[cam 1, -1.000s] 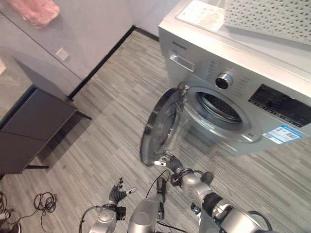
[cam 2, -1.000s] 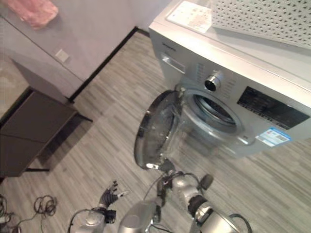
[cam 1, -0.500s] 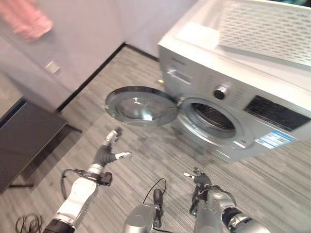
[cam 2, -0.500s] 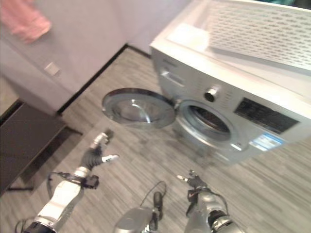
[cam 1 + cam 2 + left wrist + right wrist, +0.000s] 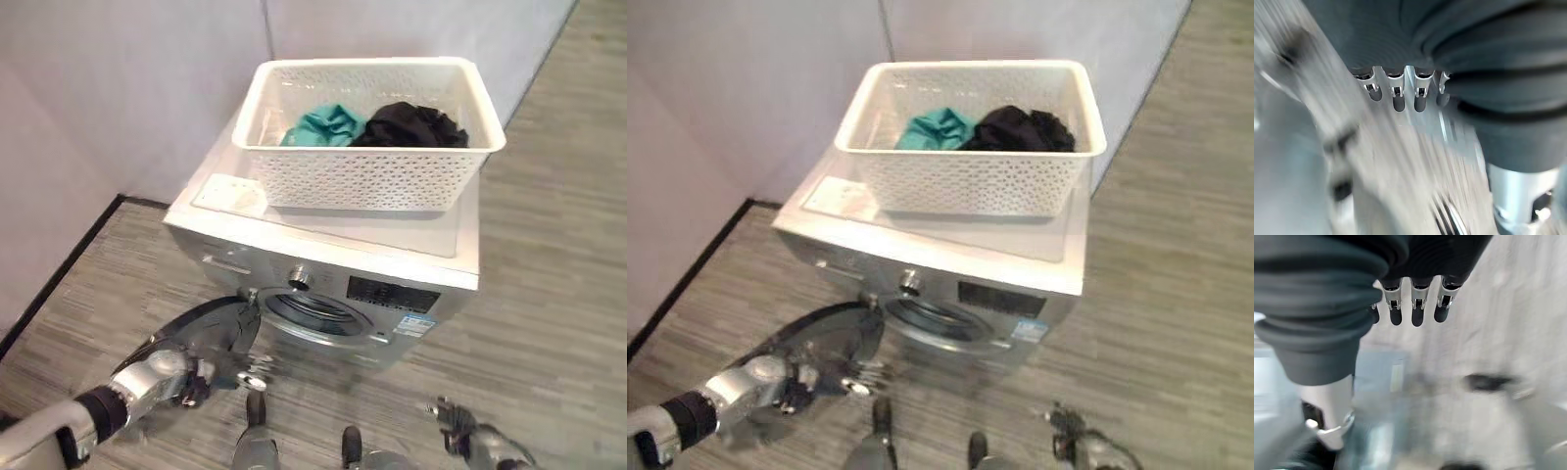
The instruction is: Grab the laundry basket,head to the washer,open it,put in the laundry and shut it.
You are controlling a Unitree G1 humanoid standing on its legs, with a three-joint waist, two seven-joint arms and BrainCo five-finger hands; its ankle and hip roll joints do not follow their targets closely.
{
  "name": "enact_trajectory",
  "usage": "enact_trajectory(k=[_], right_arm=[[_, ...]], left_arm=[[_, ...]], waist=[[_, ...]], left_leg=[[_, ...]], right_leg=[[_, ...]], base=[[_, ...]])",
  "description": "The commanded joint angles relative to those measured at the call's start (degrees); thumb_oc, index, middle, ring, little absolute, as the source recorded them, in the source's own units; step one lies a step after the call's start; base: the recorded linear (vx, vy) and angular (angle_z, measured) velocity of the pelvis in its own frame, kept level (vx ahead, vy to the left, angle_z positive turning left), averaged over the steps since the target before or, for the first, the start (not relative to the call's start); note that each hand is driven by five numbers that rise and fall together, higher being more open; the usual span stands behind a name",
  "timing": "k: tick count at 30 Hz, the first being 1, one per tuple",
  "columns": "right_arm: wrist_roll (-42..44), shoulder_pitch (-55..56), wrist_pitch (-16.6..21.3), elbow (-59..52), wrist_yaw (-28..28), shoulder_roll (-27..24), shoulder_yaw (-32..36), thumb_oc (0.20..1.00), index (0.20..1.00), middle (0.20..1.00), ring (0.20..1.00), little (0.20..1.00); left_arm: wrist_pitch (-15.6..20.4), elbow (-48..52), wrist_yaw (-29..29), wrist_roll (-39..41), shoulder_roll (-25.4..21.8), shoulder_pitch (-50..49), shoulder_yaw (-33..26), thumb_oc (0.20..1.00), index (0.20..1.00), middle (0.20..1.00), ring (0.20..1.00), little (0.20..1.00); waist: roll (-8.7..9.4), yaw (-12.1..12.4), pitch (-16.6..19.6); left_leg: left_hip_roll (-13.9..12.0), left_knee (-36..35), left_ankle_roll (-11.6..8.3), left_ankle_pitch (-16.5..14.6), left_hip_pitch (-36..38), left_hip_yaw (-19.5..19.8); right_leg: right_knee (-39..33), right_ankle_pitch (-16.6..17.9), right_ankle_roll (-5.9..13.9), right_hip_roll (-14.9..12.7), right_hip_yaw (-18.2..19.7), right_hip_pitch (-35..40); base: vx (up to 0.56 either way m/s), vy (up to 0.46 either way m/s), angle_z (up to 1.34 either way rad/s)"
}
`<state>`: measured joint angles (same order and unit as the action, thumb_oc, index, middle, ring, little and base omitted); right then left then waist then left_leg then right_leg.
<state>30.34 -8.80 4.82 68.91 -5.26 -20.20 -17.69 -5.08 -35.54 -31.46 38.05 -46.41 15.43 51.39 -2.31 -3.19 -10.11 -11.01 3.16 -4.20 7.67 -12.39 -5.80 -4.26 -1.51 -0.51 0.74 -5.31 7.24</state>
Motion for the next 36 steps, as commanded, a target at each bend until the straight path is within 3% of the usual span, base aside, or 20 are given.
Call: enact_trajectory(k=[1,2,6,11,20,26,27,30,33,36], right_arm=[[3.29,1.83,0.17,-3.16,0.07,0.16,4.06,1.0,1.0,1.0,1.0,1.0],[3.3,1.84,0.14,-3.21,0.09,0.12,3.96,1.0,1.0,1.0,1.0,1.0],[2.55,3.22,-0.31,-6.98,1.0,-0.78,8.02,1.0,1.0,1.0,1.0,1.0],[2.23,4.36,-0.67,-10.0,1.28,-0.69,10.02,1.0,1.0,1.0,1.0,1.0],[6.58,7.26,-0.49,-14.35,2.97,-0.58,17.46,1.0,1.0,1.0,1.0,1.0],[11.83,10.23,-1.46,-3.81,4.38,-3.73,31.55,1.0,1.0,1.0,1.0,1.0],[13.22,12.17,-0.5,-5.05,6.99,-6.89,38.19,1.0,1.0,1.0,1.0,1.0],[12.37,13.97,0.92,-10.24,9.48,-9.64,43.32,1.0,1.0,1.0,1.0,1.0],[10.83,16.47,3.2,-22.46,12.93,-15.65,50.08,1.0,1.0,1.0,1.0,1.0],[9.09,15.98,4.66,-31.29,13.45,-20.9,53.84,1.0,1.0,1.0,1.0,1.0]], left_arm=[[6.6,1.11,4.89,-16.16,0.65,-2.09,-4.03,1.0,1.0,1.0,1.0,1.0],[6.71,1.01,4.9,-16.27,0.75,-2.21,-4.16,1.0,1.0,1.0,1.0,1.0],[8.33,-2.1,9.84,-36.41,6.64,-10.72,-14.41,1.0,1.0,1.0,1.0,1.0],[8.16,-2.4,10.69,-35.52,11.5,-14.61,-18.77,1.0,1.0,1.0,1.0,1.0],[7.43,-1.25,14.77,-33.27,13.98,-18.29,-26.45,1.0,1.0,1.0,1.0,1.0],[6.88,-1.83,18.01,-31.89,15.03,-21.05,-34.89,1.0,1.0,1.0,1.0,1.0],[6.94,-3.03,20.22,-31.05,16.7,-21.2,-38.28,1.0,1.0,1.0,1.0,1.0],[7.16,-4.23,21.26,-31.21,18.06,-20.56,-39.52,1.0,1.0,1.0,1.0,1.0],[6.47,-4.47,22.55,-31.12,18.96,-19.18,-39.37,1.0,1.0,1.0,1.0,1.0],[6.2,-4.93,22.71,-30.98,19.12,-18.2,-39.18,1.0,1.0,1.0,1.0,1.0]], waist=[[0.43,-0.32,-0.24],[0.44,-0.36,-0.1],[0.2,0.28,-0.03],[-0.46,1.06,0.12],[0.04,1.21,1.23],[1.89,1.18,2.03],[2.19,0.87,2.14],[2.49,0.58,2.33],[2.79,-1.28,0.65],[2.85,-2.1,0.12]], left_leg=[[0.67,1.65,-1.58,-5.82,5.63,-2.58],[0.73,1.46,-1.54,-5.53,5.51,-2.65],[2.54,-2.38,-0.34,-6.53,8.75,-4.87],[3.86,-5.15,0.44,-6.98,11.07,-4.85],[4.98,-5.95,1.31,-8.77,13.71,-4.85],[5.78,-2.31,3.1,-12.69,13.92,-6.44],[6.89,-1.62,4.4,-14.27,14.2,-5.36],[8.05,-1.35,5.41,-14.76,14.17,-4.27],[9.0,0.33,7.28,-15.74,14.47,-0.93],[8.58,1.25,7.4,-16.29,14.98,0.22]], right_leg=[[3.68,1.92,5.38,-7.89,-0.44,-8.95],[3.6,2.12,5.37,-7.94,-0.38,-9.16],[2.48,2.88,6.58,-9.08,0.66,-9.95],[1.7,2.53,7.24,-9.75,-0.06,-8.72],[1.07,2.84,8.19,-10.23,-0.4,-7.0],[2.59,4.14,9.86,-11.91,0.81,-8.3],[5.88,4.16,10.58,-12.92,1.22,-9.15],[10.83,4.77,11.25,-13.66,1.44,-10.82],[24.47,9.3,11.35,-12.07,4.43,-15.26],[27.66,12.73,11.6,-12.81,4.72,-17.73]], base=[[0.13,0.154,-0.56],[0.13,0.117,-0.09],[0.09,0.105,0.07],[0.03,0.055,0.01],[0.02,0.051,0.03],[-0.03,0.118,-0.23],[-0.05,0.192,-0.25],[-0.04,0.194,-0.03],[-0.03,0.146,0.11],[0.01,0.006,0.76]])
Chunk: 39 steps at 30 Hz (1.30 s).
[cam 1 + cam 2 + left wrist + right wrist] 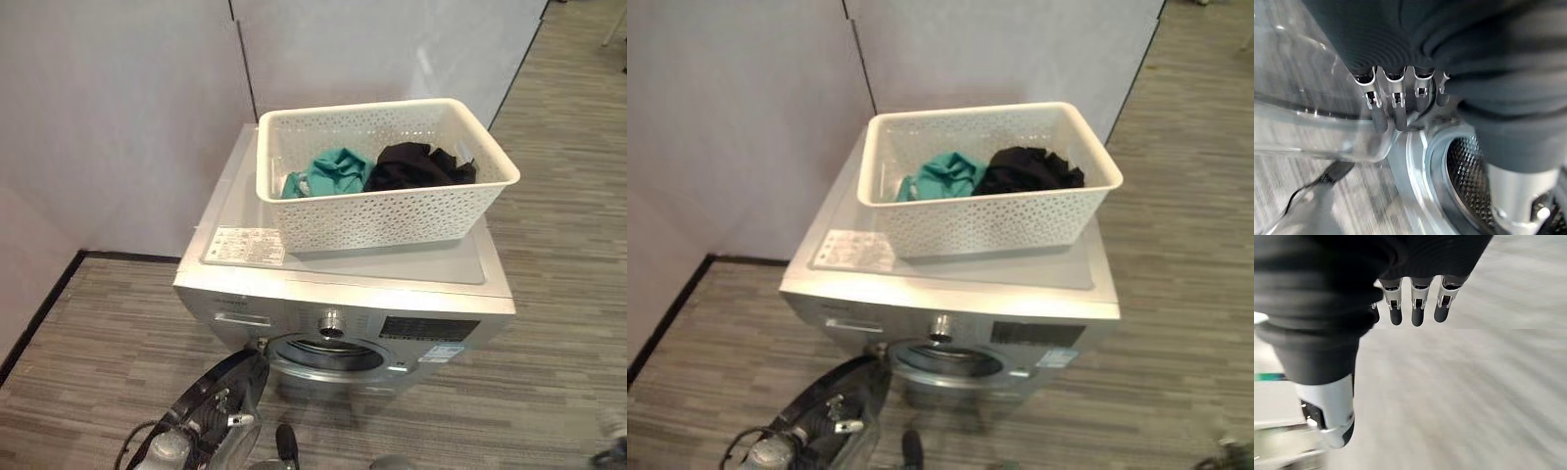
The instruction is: Grab the laundry basket,head to the washer,open it,put in the laundry and shut it.
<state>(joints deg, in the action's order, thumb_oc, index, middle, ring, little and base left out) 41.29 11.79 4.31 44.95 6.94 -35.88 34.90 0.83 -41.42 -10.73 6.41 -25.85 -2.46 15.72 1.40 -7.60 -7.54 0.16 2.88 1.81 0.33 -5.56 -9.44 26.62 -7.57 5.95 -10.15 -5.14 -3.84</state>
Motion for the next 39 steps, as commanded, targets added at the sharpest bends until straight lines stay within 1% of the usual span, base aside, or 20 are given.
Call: enact_trajectory(k=[1,3,5,6,7,11,12,14,15,16,20,22,23,24,25,28,33,36,38,39], right_arm=[[-2.67,-4.89,5.63,-10.08,1.79,-6.96,2.31,1.0,1.0,1.0,1.0,1.0],[-3.81,-5.38,5.86,-13.69,2.3,-8.95,3.2,1.0,1.0,1.0,1.0,1.0],[-6.83,-8.13,5.94,-20.11,2.36,-14.3,2.19,1.0,1.0,1.0,1.0,1.0],[-6.94,-8.31,5.8,-20.16,2.45,-14.4,2.07,1.0,1.0,1.0,1.0,1.0],[-8.38,-10.9,5.35,-22.58,1.83,-17.53,-0.14,1.0,1.0,1.0,1.0,1.0],[-10.86,-15.45,3.47,-26.94,0.46,-21.32,-5.43,1.0,1.0,1.0,1.0,1.0],[-11.77,-18.07,1.97,-26.76,-0.87,-24.85,-8.75,1.0,1.0,1.0,1.0,1.0],[-12.65,-18.56,1.06,-27.25,-1.71,-26.31,-9.97,1.0,1.0,1.0,1.0,1.0],[-13.28,-18.67,0.44,-27.5,-2.9,-27.63,-11.1,1.0,1.0,1.0,1.0,1.0],[-13.9,-19.16,-0.83,-27.84,-4.81,-30.75,-13.23,1.0,1.0,1.0,1.0,1.0],[-12.33,-22.24,-1.11,-28.99,-7.89,-34.26,-17.93,1.0,1.0,1.0,1.0,1.0],[-12.72,-20.78,-0.94,-30.01,-8.74,-36.58,-16.83,1.0,1.0,1.0,1.0,1.0],[-13.38,-19.78,-0.8,-30.54,-9.07,-38.23,-15.89,1.0,1.0,1.0,1.0,1.0],[-13.73,-20.34,-0.35,-32.12,-9.3,-40.49,-16.1,1.0,1.0,1.0,1.0,1.0],[-13.81,-21.71,-0.13,-32.46,-9.25,-41.28,-17.13,1.0,1.0,1.0,1.0,1.0],[-14.35,-28.94,-0.22,-32.72,-9.63,-43.37,-23.53,1.0,1.0,1.0,1.0,1.0],[-16.61,-36.57,-0.61,-34.23,-11.17,-48.53,-27.52,1.0,1.0,1.0,1.0,1.0],[-17.71,-42.38,-2.06,-32.69,-13.93,-51.26,-34.66,1.0,1.0,1.0,1.0,1.0],[-19.23,-47.42,-3.72,-30.39,-16.72,-52.23,-42.67,1.0,1.0,1.0,1.0,1.0],[-19.23,-47.42,-3.72,-30.39,-16.72,-52.23,-42.67,1.0,1.0,1.0,1.0,1.0]], left_arm=[[0.16,1.13,1.96,0.49,-1.46,-0.03,-3.28,1.0,1.0,1.0,1.0,1.0],[0.05,1.33,1.98,0.48,-1.35,0.4,-2.88,1.0,1.0,1.0,1.0,1.0],[0.33,1.16,2.06,0.94,-1.25,1.49,-1.83,1.0,1.0,1.0,1.0,1.0],[0.37,1.09,2.08,0.98,-1.13,1.51,-1.9,1.0,1.0,1.0,1.0,1.0],[0.47,1.15,1.88,1.09,-1.07,1.86,-0.76,1.0,1.0,1.0,1.0,1.0],[0.46,1.02,1.64,1.75,-0.8,1.69,-0.28,1.0,1.0,1.0,1.0,1.0],[0.56,0.69,1.63,2.61,-0.75,1.71,0.7,1.0,1.0,1.0,1.0,1.0],[0.52,0.57,1.51,2.58,-0.56,1.63,0.86,1.0,1.0,1.0,1.0,1.0],[0.65,-0.3,1.49,2.75,-0.12,1.56,0.99,1.0,1.0,1.0,1.0,1.0],[0.85,-2.11,1.6,3.48,0.72,1.91,1.9,1.0,1.0,1.0,1.0,1.0],[1.05,-4.67,1.79,4.41,1.89,1.98,2.89,1.0,1.0,1.0,1.0,1.0],[1.0,-5.36,1.3,3.8,2.55,2.99,4.01,1.0,1.0,1.0,1.0,1.0],[0.84,-5.57,0.98,3.32,2.84,3.91,4.55,1.0,1.0,1.0,1.0,1.0],[0.87,-5.7,0.97,2.56,3.24,5.23,4.79,1.0,1.0,1.0,1.0,1.0],[0.94,-5.72,1.0,2.53,3.28,5.6,5.05,1.0,1.0,1.0,1.0,1.0],[1.08,-6.19,0.95,2.38,3.54,4.96,5.14,1.0,1.0,1.0,1.0,1.0],[1.0,-8.2,0.34,1.44,3.63,4.45,4.61,1.0,1.0,1.0,1.0,1.0],[1.0,-8.86,-0.18,1.11,3.05,3.54,4.35,1.0,1.0,1.0,1.0,1.0],[0.84,-9.65,-0.6,0.74,2.9,3.03,3.98,1.0,1.0,1.0,1.0,1.0],[0.84,-9.65,-0.6,0.74,2.9,3.03,3.98,1.0,1.0,1.0,1.0,1.0]], waist=[[-0.78,2.23,-2.31],[-0.89,1.94,-2.22],[-0.04,1.77,-1.77],[-0.19,1.66,-1.83],[0.55,2.08,-1.78],[1.85,2.57,-2.18],[3.01,3.56,-1.97],[3.62,3.43,-1.48],[4.38,3.55,-0.88],[5.31,3.94,0.06],[5.17,3.75,1.17],[5.12,2.58,1.63],[5.42,1.66,1.85],[5.75,0.5,1.96],[5.59,0.71,2.06],[5.02,1.62,2.58],[4.93,2.43,4.0],[5.3,3.37,3.99],[5.46,3.57,3.99],[5.46,3.57,3.99]], left_leg=[[-2.85,1.49,1.18,-9.2,8.49,4.6],[-3.05,1.52,0.92,-9.49,8.82,5.54],[-3.41,1.69,-0.05,-10.62,9.82,7.33],[-3.44,1.73,-0.01,-10.74,9.92,7.33],[-3.6,2.42,-0.49,-11.75,10.46,8.45],[-4.09,4.08,-1.04,-13.26,11.12,9.0],[-4.27,3.92,-1.54,-13.58,11.8,9.5],[-4.01,3.49,-1.79,-13.73,12.15,9.91],[-3.98,3.05,-2.16,-13.57,12.47,10.77],[-4.92,1.78,-3.13,-12.56,12.71,12.48],[-8.08,-0.55,-5.18,-10.07,13.11,13.63],[-10.05,0.45,-6.17,-7.57,10.99,10.99],[-11.17,2.52,-6.32,-6.54,9.19,6.43],[-13.33,5.33,-6.42,-5.53,7.68,-3.11],[-13.81,5.54,-7.01,-4.68,7.52,-4.46],[-13.8,3.45,-7.39,-5.3,8.86,-4.0],[-13.66,0.27,-8.2,-4.89,10.15,-4.5],[-13.23,-0.98,-8.22,-5.18,11.08,-4.45],[-13.14,-1.41,-8.33,-5.08,11.47,-4.55],[-13.14,-1.41,-8.33,-5.08,11.47,-4.55]], right_leg=[[-4.45,19.31,5.19,-2.55,4.77,-7.01],[-6.86,19.86,5.41,-3.19,5.06,-6.92],[-15.18,20.8,5.84,-5.05,7.07,-6.53],[-15.78,21.0,5.91,-5.04,6.97,-6.11],[-20.3,21.55,6.12,-5.98,8.59,-6.16],[-24.5,23.49,6.62,-7.23,8.93,-6.43],[-25.9,23.14,6.93,-6.87,8.47,-6.36],[-27.16,22.18,6.76,-6.72,8.14,-5.29],[-27.68,22.05,7.08,-6.18,9.29,-4.3],[-27.21,19.15,6.78,-4.34,11.35,-3.34],[-24.95,16.0,5.64,-2.01,9.81,-3.64],[-25.6,14.15,4.99,-2.3,6.57,-2.06],[-26.61,13.67,4.91,-3.2,4.31,-1.11],[-27.94,13.33,4.49,-3.9,1.43,0.18],[-28.54,13.2,4.18,-3.6,1.35,0.66],[-29.92,12.58,3.72,-2.48,1.76,2.07],[-31.05,12.57,3.91,-2.8,0.4,2.67],[-31.01,12.82,4.08,-2.98,0.59,2.3],[-30.92,12.82,4.12,-3.06,0.77,2.14],[-30.92,12.82,4.12,-3.06,0.77,2.14]], base=[[0.05,-0.064,0.1],[0.08,-0.07,-0.07],[0.13,-0.109,0.29],[0.15,-0.121,0.06],[0.1,-0.073,-0.04],[0.11,-0.15,0.17],[0.14,-0.195,0.26],[0.1,-0.116,0.3],[0.16,-0.194,0.64],[0.19,-0.261,0.86],[0.11,-0.189,0.79],[0.02,-0.11,0.3],[-0.02,-0.137,0.69],[-0.02,-0.117,1.06],[0.01,-0.092,1.09],[0.05,-0.04,0.43],[0.01,-0.004,0.01],[0.0,0.0,0.0],[-0.01,0.007,-0.02],[0.0,0.0,0.0]])
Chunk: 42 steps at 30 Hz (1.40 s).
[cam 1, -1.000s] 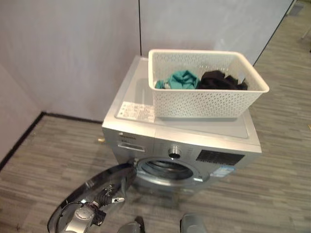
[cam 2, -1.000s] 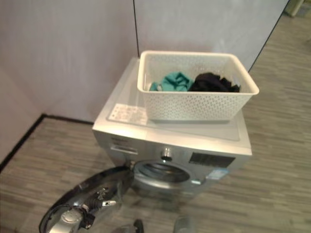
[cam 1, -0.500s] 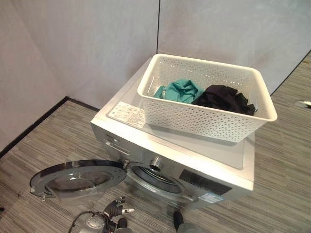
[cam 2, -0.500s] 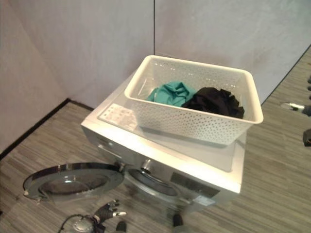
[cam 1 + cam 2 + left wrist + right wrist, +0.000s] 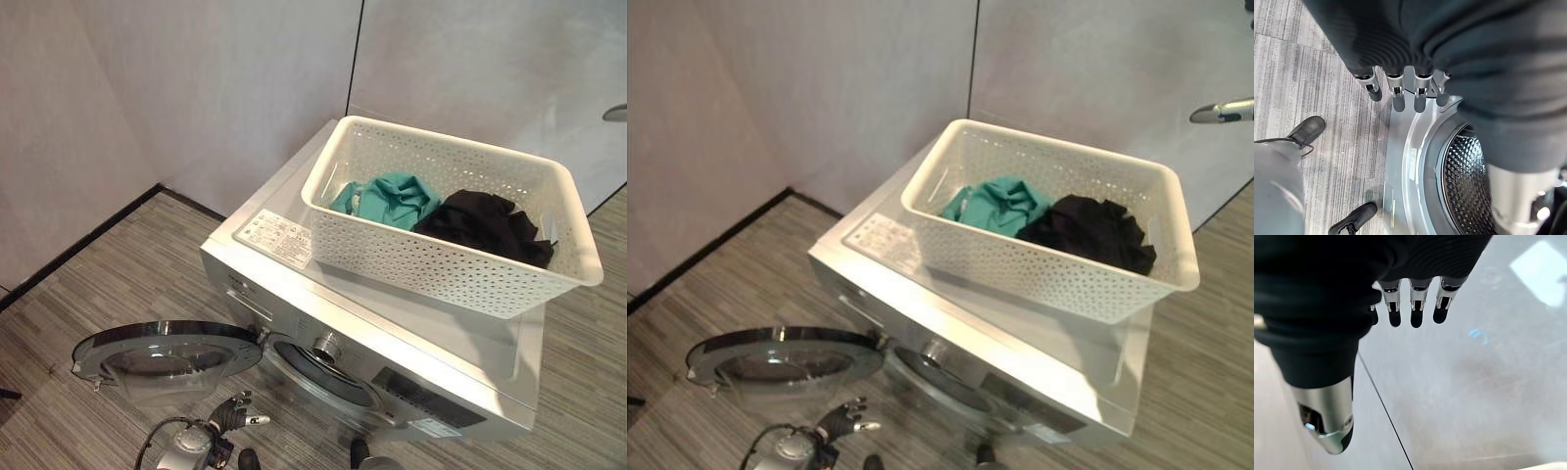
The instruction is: Grab the laundry basket,head to the washer,open it,put in the laundry and shut it.
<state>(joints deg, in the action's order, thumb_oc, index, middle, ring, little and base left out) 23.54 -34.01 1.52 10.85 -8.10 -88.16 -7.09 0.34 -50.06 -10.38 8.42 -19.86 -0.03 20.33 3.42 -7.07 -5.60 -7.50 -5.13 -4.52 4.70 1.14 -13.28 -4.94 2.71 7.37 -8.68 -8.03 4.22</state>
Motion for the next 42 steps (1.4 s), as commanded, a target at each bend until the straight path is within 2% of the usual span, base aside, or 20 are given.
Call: enact_trajectory(k=[1,4,7,16,27,36,42], right_arm=[[-4.02,-3.4,-2.31,5.42,-3.48,-0.64,-5.14,1.0,1.0,1.0,1.0,1.0],[-6.95,-7.31,-3.56,8.04,-5.85,0.33,-12.54,1.0,1.0,1.0,1.0,1.0],[-8.14,-7.2,-3.75,8.79,-7.97,1.26,-16.07,1.0,1.0,1.0,1.0,1.0],[-11.36,-1.66,-4.07,7.32,-10.78,1.22,-15.51,1.0,1.0,1.0,1.0,1.0],[-12.23,-6.96,-4.27,8.46,-10.41,3.2,-19.53,1.0,1.0,1.0,1.0,1.0],[-11.96,-11.4,-4.08,8.37,-9.35,3.38,-21.58,1.0,1.0,1.0,1.0,1.0],[-11.59,-8.25,-4.13,5.31,-10.18,3.85,-20.61,1.0,1.0,1.0,1.0,1.0]], left_arm=[[0.94,-2.03,-1.27,-1.02,-2.95,0.32,-1.21,1.0,1.0,1.0,1.0,1.0],[0.64,-3.65,-1.21,-0.55,-2.15,0.03,-1.93,1.0,1.0,1.0,1.0,1.0],[0.45,-4.95,-1.44,-0.56,-1.36,-0.46,-2.33,1.0,1.0,1.0,1.0,1.0],[0.05,-9.72,-1.5,-0.06,0.51,-1.17,-4.15,1.0,1.0,1.0,1.0,1.0],[-0.24,-11.86,-1.4,0.25,1.48,-1.18,-4.34,1.0,1.0,1.0,1.0,1.0],[-0.23,-12.45,-0.97,0.72,1.57,-0.94,-4.34,1.0,1.0,1.0,1.0,1.0],[-0.2,-12.09,-1.13,0.97,1.57,-1.01,-4.42,1.0,1.0,1.0,1.0,1.0]], waist=[[3.52,3.25,2.01],[3.18,3.25,1.94],[3.02,3.41,1.76],[2.61,3.91,1.24],[2.47,4.76,1.21],[3.39,5.12,0.98],[4.47,5.32,0.34]], left_leg=[[-5.46,6.47,-2.04,-9.41,4.82,-0.37],[-5.49,6.06,-2.18,-9.22,5.01,-0.24],[-5.53,5.8,-2.3,-9.07,5.15,-0.2],[-5.87,4.67,-2.95,-8.1,4.9,-0.03],[-5.83,3.76,-3.2,-7.4,4.45,0.42],[-5.86,3.32,-3.25,-7.41,4.47,0.81],[-5.82,3.68,-3.13,-7.7,4.25,1.1]], right_leg=[[0.71,2.38,2.69,-4.51,3.59,-5.79],[0.5,2.28,2.69,-4.38,3.38,-5.54],[0.29,2.2,2.7,-4.19,3.28,-5.51],[-0.06,1.81,2.68,-3.8,2.62,-5.75],[-0.06,1.3,2.64,-3.47,2.23,-5.89],[-0.06,1.42,2.71,-3.64,1.22,-5.33],[0.29,1.55,2.8,-3.76,0.84,-5.44]], base=[[0.0,0.0,0.0],[0.0,0.0,0.0],[0.0,0.0,0.0],[0.0,0.0,0.0],[0.0,0.0,0.0],[0.0,0.0,0.0],[0.0,0.0,0.0]])
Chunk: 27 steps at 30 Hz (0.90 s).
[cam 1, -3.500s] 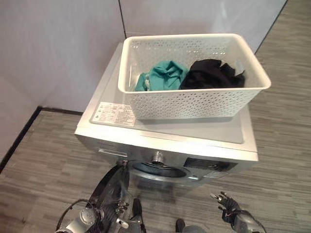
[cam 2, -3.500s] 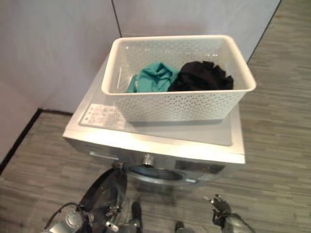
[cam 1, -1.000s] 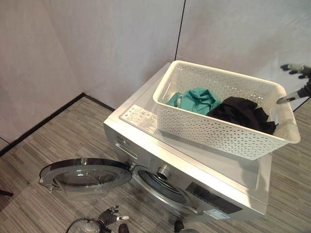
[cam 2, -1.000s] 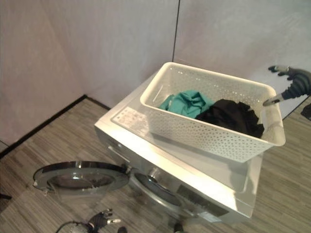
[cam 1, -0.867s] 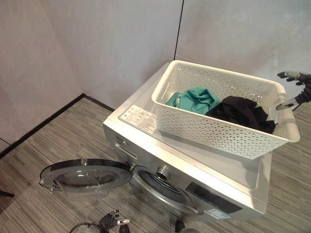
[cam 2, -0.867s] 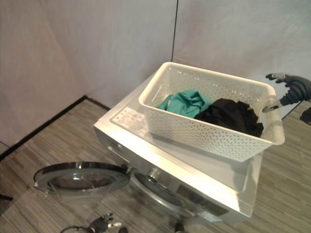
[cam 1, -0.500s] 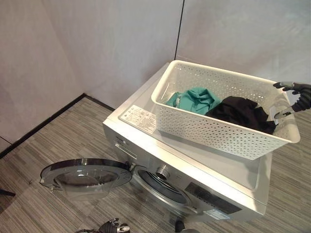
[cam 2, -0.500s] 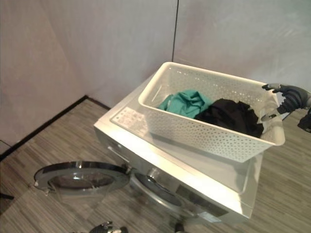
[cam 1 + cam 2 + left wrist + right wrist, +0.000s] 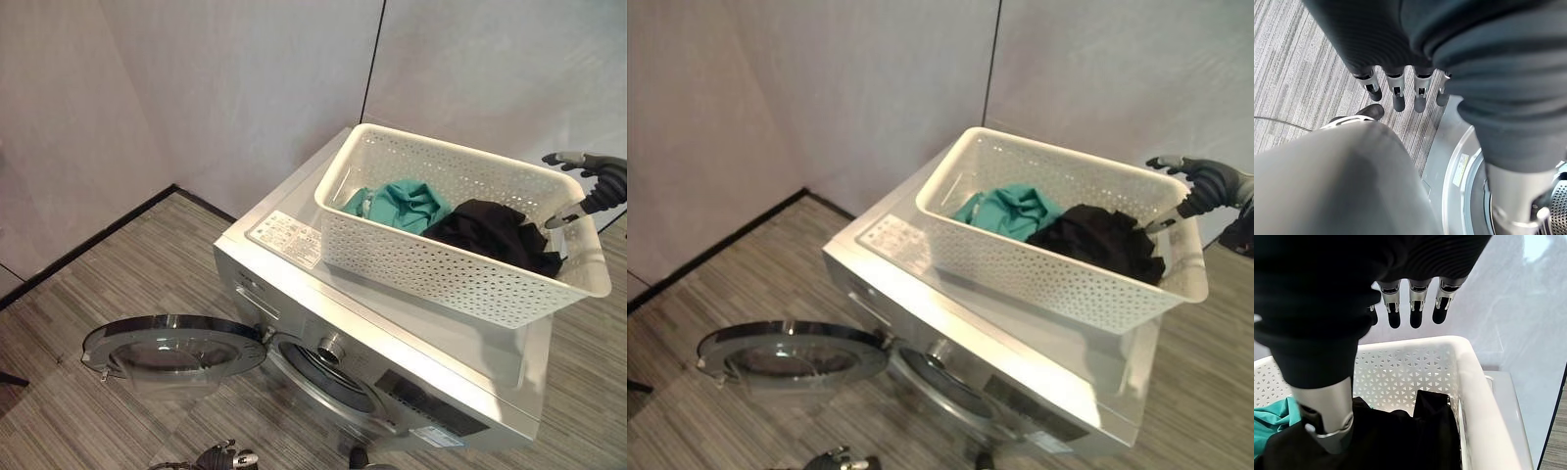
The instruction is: Grab the laundry basket,head to the washer,open it,put in the laundry and shut it.
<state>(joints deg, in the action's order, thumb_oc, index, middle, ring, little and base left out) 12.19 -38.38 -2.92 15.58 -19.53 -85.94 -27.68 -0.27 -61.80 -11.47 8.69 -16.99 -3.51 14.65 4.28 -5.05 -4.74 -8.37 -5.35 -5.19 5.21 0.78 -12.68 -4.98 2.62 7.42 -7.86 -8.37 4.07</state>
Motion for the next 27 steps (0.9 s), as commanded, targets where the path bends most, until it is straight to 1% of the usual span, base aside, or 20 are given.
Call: enact_trajectory(k=[1,6,10,16,22,25,26,27], right_arm=[[-0.27,-3.47,0.31,0.51,1.24,1.62,0.38,1.0,1.0,1.0,1.0,1.0],[-0.87,-1.01,0.07,1.34,0.41,4.16,-0.17,1.0,1.0,1.0,1.0,1.0],[-1.41,-1.69,-0.01,2.26,0.5,5.25,-1.37,1.0,1.0,1.0,1.0,1.0],[-3.06,-0.06,-0.31,4.35,0.5,6.52,-0.73,1.0,1.0,1.0,1.0,1.0],[-4.81,-0.32,-0.91,6.63,0.83,7.83,-1.39,1.0,1.0,1.0,1.0,1.0],[-6.49,-0.52,-1.4,9.93,1.18,10.07,-2.73,1.0,1.0,1.0,1.0,1.0],[-6.49,-0.56,-1.4,9.94,1.18,10.07,-2.77,1.0,1.0,1.0,1.0,1.0],[-7.81,-0.86,-1.63,11.92,0.69,11.79,-4.42,1.0,1.0,1.0,1.0,1.0]], left_arm=[[0.41,-0.34,-0.05,0.7,-1.36,2.47,1.31,1.0,1.0,1.0,1.0,1.0],[0.62,-0.28,0.2,0.59,-1.82,2.45,1.15,1.0,1.0,1.0,1.0,1.0],[0.7,-0.65,0.72,0.85,-2.14,2.41,0.51,1.0,1.0,1.0,1.0,1.0],[0.61,-0.65,1.13,1.36,-2.35,1.75,-0.23,1.0,1.0,1.0,1.0,1.0],[0.71,0.53,1.53,2.75,-2.79,1.37,-0.35,1.0,1.0,1.0,1.0,1.0],[1.08,2.69,2.08,4.23,-3.23,1.87,0.42,1.0,1.0,1.0,1.0,1.0],[1.08,2.69,2.08,4.23,-3.23,1.87,0.41,1.0,1.0,1.0,1.0,1.0],[1.2,3.65,2.27,4.94,-3.55,2.25,0.96,1.0,1.0,1.0,1.0,1.0]], waist=[[3.67,3.37,-0.53],[4.29,4.16,-1.25],[4.32,4.68,-1.75],[4.22,5.51,-2.46],[3.4,6.17,-3.96],[2.65,6.59,-5.83],[2.64,6.56,-5.81],[2.31,6.82,-6.84]], left_leg=[[-4.95,3.89,-2.46,-8.2,4.62,0.5],[-4.73,3.54,-2.33,-8.27,4.43,0.89],[-4.64,3.41,-2.37,-8.08,3.86,1.59],[-4.6,3.13,-2.5,-7.61,2.83,2.85],[-4.49,3.06,-2.64,-6.96,1.18,3.91],[-4.52,3.2,-2.88,-5.92,-1.54,5.45],[-4.51,3.21,-2.88,-5.92,-1.57,5.47],[-4.69,3.33,-2.95,-5.48,-2.89,6.27]], right_leg=[[0.33,1.64,2.75,-4.58,1.17,-5.27],[0.31,1.7,2.91,-4.84,0.98,-5.4],[0.31,1.62,2.91,-5.01,0.59,-5.51],[0.27,1.37,2.81,-5.11,-0.75,-5.43],[0.28,1.64,2.84,-5.41,-1.44,-6.38],[0.36,1.87,2.65,-5.65,-2.29,-7.81],[0.36,1.87,2.65,-5.65,-2.31,-7.82],[0.61,2.03,2.49,-5.77,-2.63,-8.62]], base=[[0.0,0.0,0.0],[0.0,0.0,0.0],[0.0,-0.001,0.05],[0.0,-0.015,0.11],[-0.02,-0.019,0.11],[-0.07,-0.034,0.1],[-0.07,-0.04,0.24],[-0.08,-0.04,0.28]])
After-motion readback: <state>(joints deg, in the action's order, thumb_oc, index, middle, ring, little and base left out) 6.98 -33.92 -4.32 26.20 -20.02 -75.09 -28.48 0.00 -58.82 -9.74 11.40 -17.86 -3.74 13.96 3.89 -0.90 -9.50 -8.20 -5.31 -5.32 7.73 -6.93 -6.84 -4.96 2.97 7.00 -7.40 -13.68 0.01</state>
